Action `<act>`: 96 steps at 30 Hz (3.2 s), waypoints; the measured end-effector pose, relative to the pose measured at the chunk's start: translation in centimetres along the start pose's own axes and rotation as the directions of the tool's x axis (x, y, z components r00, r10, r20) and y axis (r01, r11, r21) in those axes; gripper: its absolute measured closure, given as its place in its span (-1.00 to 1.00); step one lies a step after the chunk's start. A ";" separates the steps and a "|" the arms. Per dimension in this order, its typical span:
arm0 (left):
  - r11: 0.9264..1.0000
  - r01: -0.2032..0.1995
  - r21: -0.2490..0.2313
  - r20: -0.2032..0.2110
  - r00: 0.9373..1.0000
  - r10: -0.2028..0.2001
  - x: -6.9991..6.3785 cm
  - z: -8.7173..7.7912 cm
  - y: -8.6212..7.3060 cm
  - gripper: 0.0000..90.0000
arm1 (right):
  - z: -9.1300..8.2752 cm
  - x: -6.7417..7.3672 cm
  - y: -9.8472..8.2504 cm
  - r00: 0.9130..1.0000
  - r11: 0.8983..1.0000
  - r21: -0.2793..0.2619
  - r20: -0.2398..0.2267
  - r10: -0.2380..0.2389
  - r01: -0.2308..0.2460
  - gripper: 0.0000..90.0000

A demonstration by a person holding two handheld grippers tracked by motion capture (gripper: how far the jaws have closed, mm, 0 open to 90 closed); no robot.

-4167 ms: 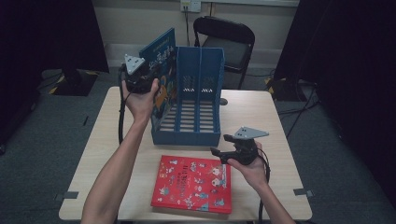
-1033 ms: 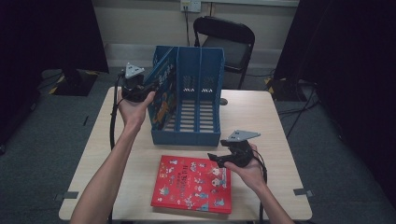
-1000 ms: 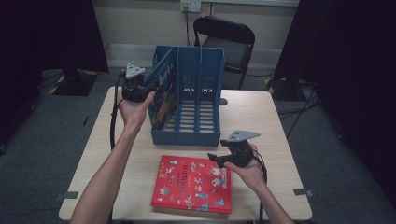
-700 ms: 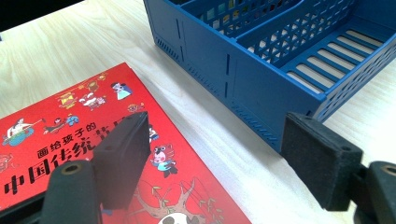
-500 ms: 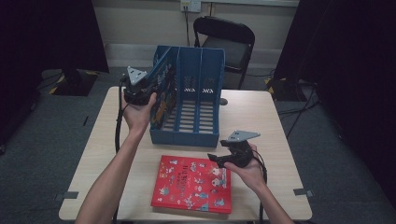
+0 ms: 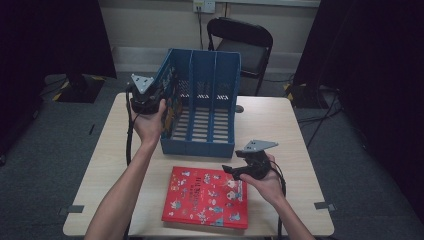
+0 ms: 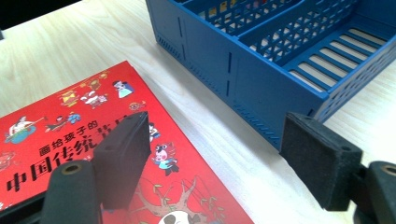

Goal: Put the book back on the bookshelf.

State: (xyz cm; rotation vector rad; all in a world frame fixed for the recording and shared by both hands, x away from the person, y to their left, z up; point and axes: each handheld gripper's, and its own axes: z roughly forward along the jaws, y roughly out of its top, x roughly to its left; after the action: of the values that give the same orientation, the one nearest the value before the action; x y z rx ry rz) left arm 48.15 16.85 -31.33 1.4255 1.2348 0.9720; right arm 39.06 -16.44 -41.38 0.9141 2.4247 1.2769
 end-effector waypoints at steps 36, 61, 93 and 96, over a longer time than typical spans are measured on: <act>0.996 0.015 0.091 0.188 0.982 -0.032 2.4 -3.2 -5.1 0.64 | 0.1 0.1 0.0 1.000 1.000 0.008 0.002 -0.008 0.008 -0.47; 0.975 -0.009 0.220 0.278 0.959 -0.054 3.1 -4.5 -10.9 0.81 | 0.3 0.4 0.0 1.000 1.000 0.013 0.011 -0.013 0.013 -0.47; 0.973 -0.031 0.227 0.205 0.979 -0.017 2.0 -2.0 -10.9 0.84 | 0.5 0.2 -0.1 1.000 1.000 0.017 0.008 -0.009 0.009 -0.47; 0.973 -0.021 0.229 0.194 0.981 -0.025 2.0 -1.7 -10.7 0.83 | 0.4 0.1 -0.1 1.000 1.000 0.016 0.011 -0.006 0.006 -0.47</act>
State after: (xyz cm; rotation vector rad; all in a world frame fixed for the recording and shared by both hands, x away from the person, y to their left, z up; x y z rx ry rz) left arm 44.61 19.23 -41.54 1.6580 1.2305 0.6833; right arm 39.14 -16.10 -41.68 0.9155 2.4308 1.2489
